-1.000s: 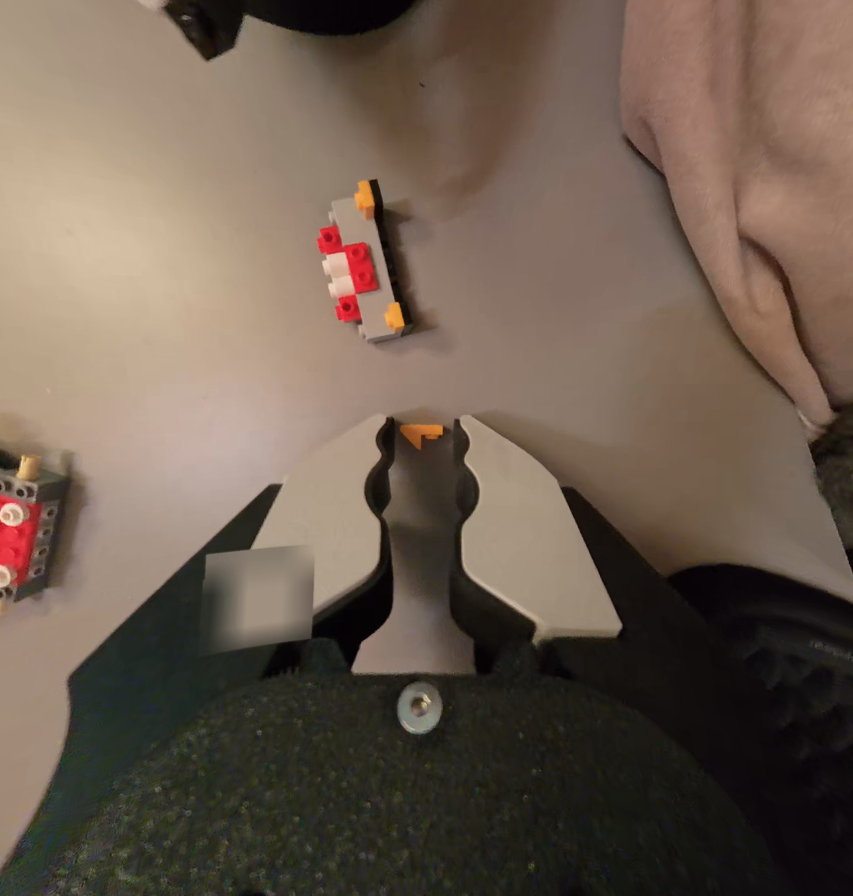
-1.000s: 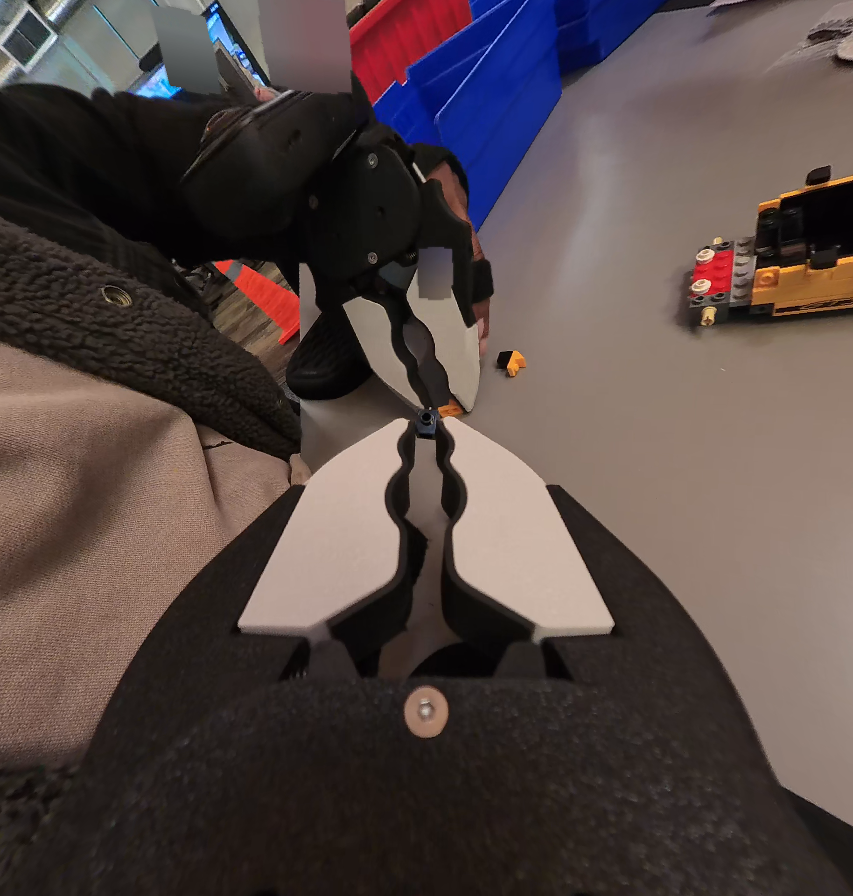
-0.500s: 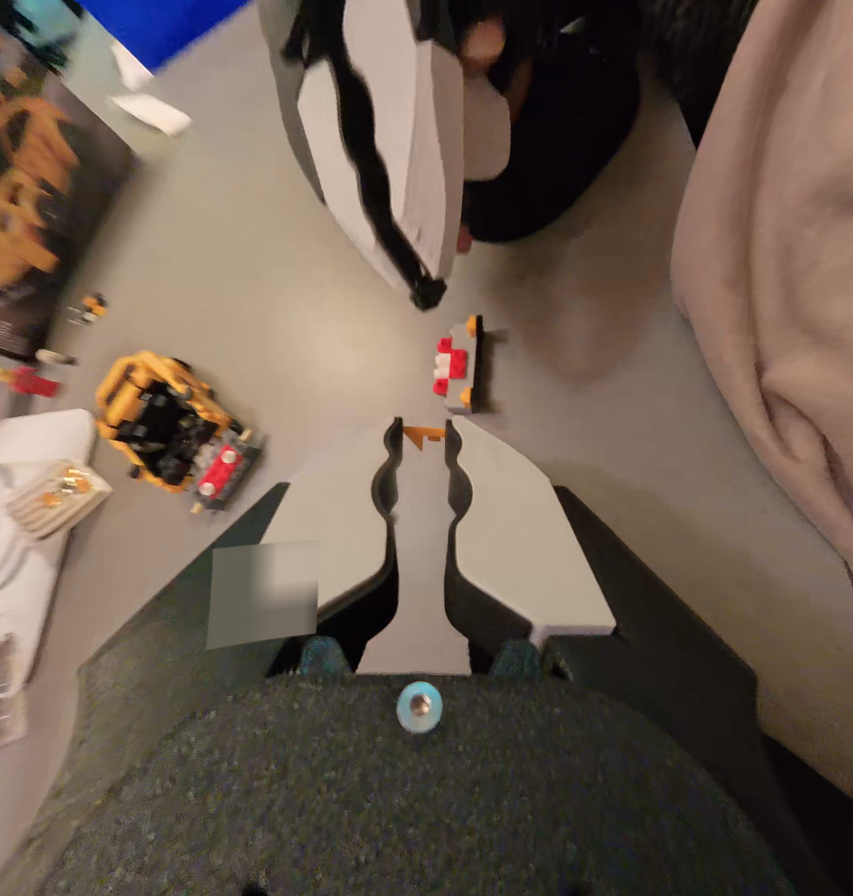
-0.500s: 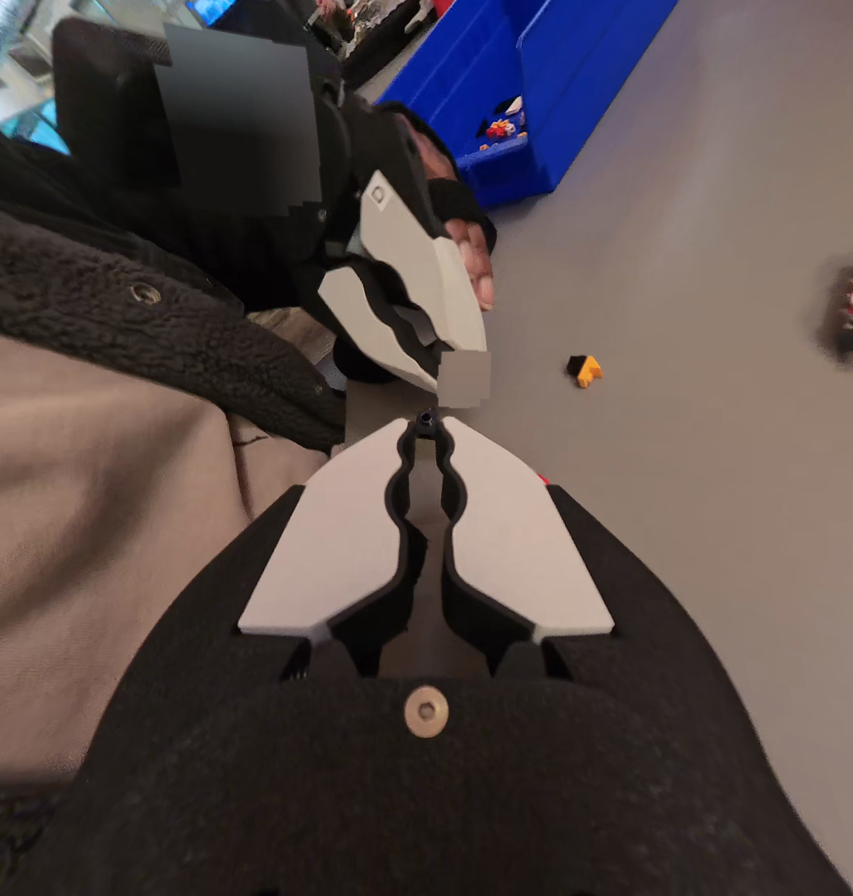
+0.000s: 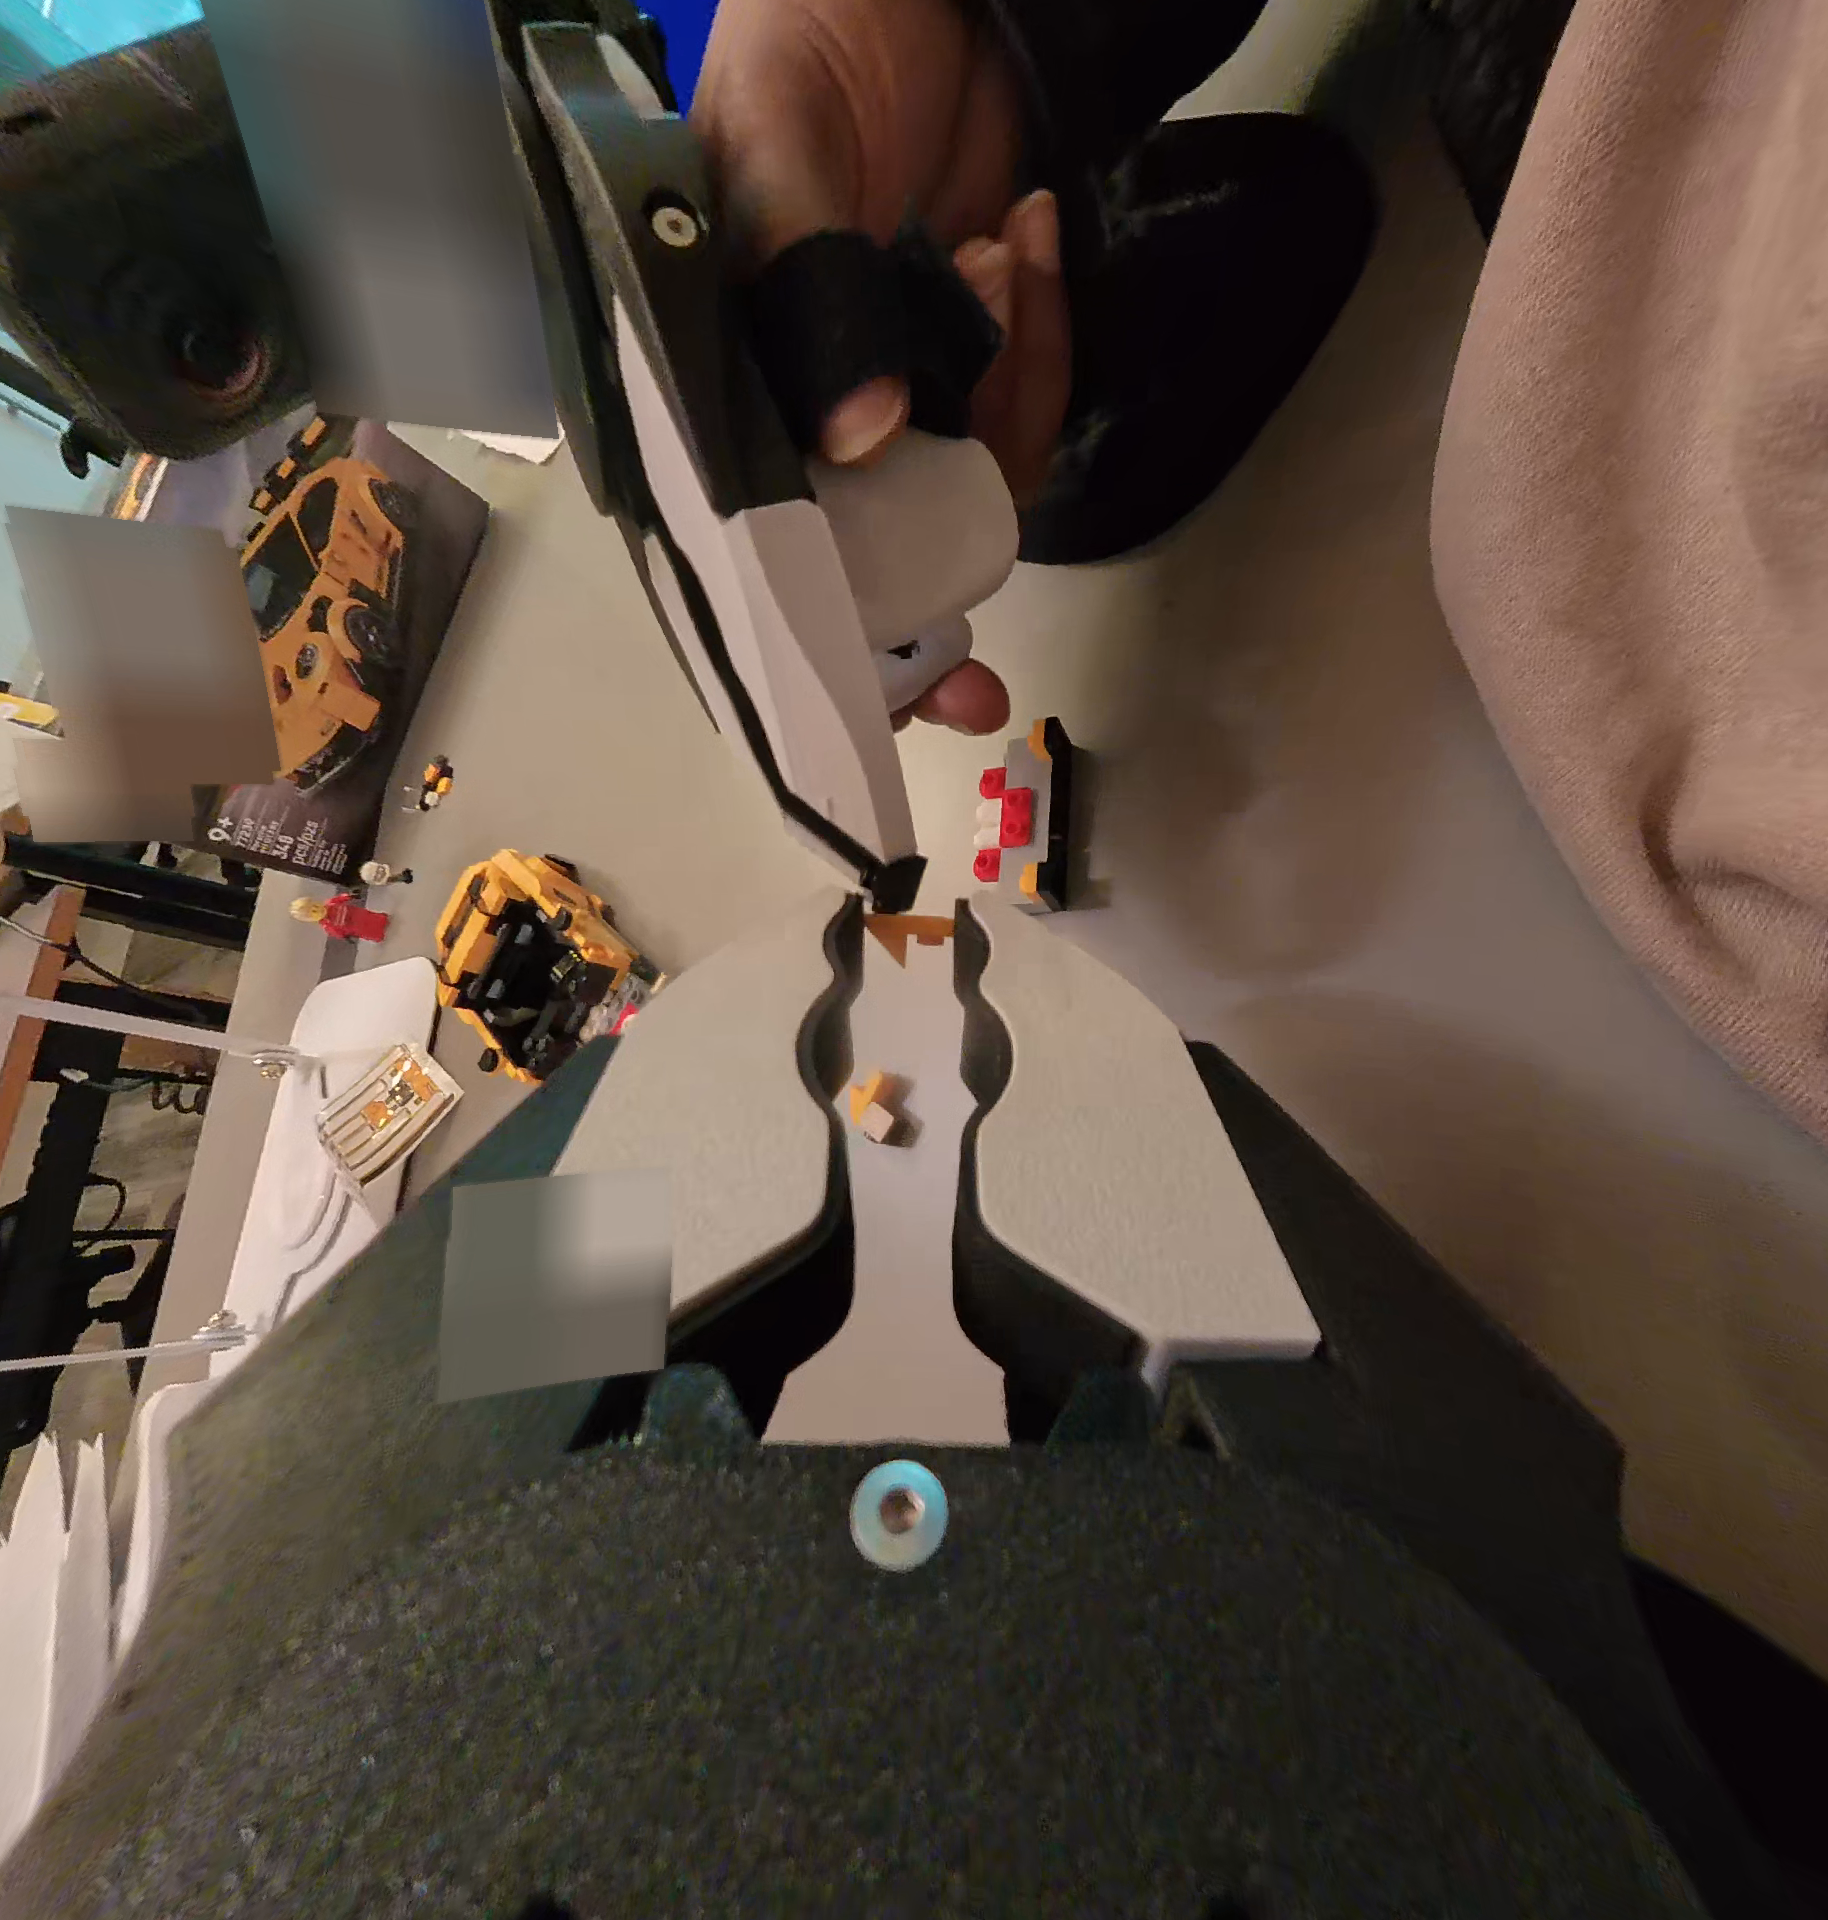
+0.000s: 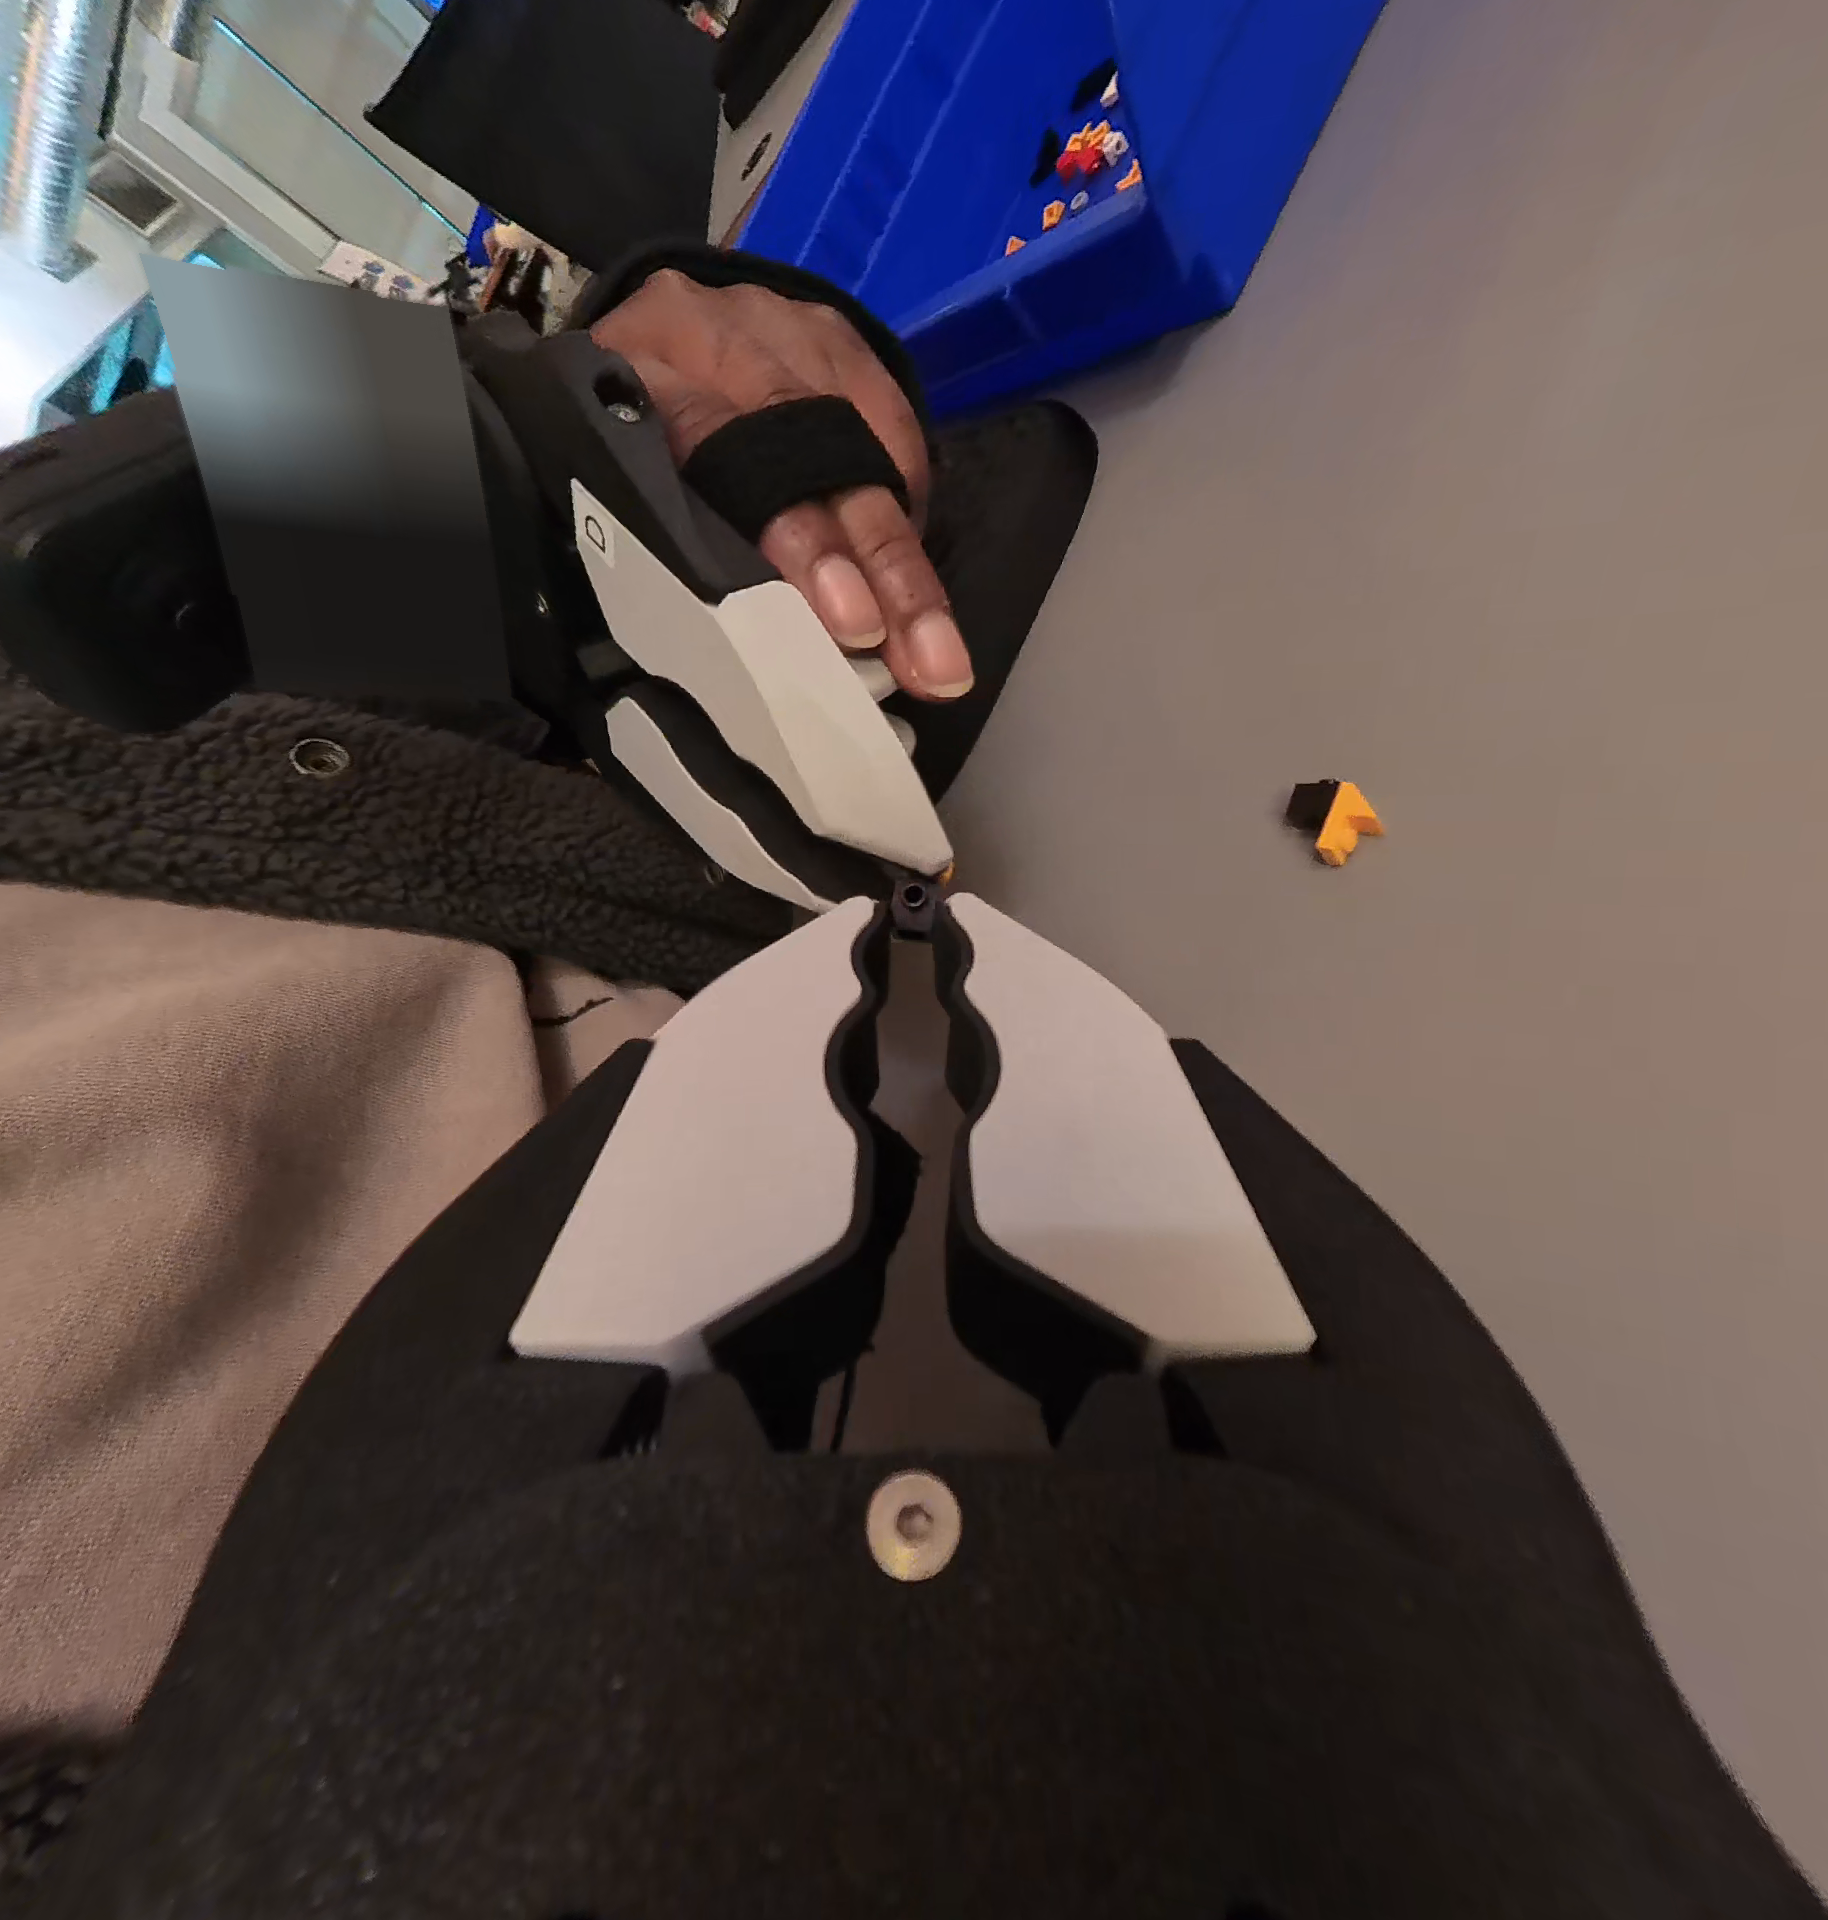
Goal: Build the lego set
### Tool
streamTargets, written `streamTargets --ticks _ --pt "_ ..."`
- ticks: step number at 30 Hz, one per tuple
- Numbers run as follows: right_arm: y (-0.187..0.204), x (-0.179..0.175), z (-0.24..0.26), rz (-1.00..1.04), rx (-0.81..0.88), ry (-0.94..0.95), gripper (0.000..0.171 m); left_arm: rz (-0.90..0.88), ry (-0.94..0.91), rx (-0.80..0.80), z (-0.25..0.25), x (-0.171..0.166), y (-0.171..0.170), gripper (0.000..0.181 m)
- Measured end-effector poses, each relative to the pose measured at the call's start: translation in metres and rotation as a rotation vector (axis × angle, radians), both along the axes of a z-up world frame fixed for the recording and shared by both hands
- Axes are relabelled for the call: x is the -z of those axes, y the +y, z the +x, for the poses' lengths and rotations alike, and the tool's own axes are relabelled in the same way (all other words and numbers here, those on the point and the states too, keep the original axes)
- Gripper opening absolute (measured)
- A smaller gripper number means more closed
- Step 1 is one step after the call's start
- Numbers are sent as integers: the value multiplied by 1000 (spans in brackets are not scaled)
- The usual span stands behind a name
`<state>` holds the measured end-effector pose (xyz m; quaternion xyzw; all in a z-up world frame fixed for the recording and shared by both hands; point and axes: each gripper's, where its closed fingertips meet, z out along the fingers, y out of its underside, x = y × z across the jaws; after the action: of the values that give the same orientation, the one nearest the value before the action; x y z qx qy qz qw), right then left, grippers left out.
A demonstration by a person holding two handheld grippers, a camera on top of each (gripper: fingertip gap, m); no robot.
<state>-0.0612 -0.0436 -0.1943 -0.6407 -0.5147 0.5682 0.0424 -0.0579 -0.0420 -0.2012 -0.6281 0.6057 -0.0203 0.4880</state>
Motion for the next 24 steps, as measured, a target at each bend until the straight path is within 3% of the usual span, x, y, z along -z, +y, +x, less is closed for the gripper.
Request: streamTargets --ticks 15,24 --pt "-3 3 -4 -194 63 -58 7 2 -4 -13 -2 4 -2 16" --pt "1 7 -6 -157 140 -59 7 -36 -36 -73 -2 7 4 15"
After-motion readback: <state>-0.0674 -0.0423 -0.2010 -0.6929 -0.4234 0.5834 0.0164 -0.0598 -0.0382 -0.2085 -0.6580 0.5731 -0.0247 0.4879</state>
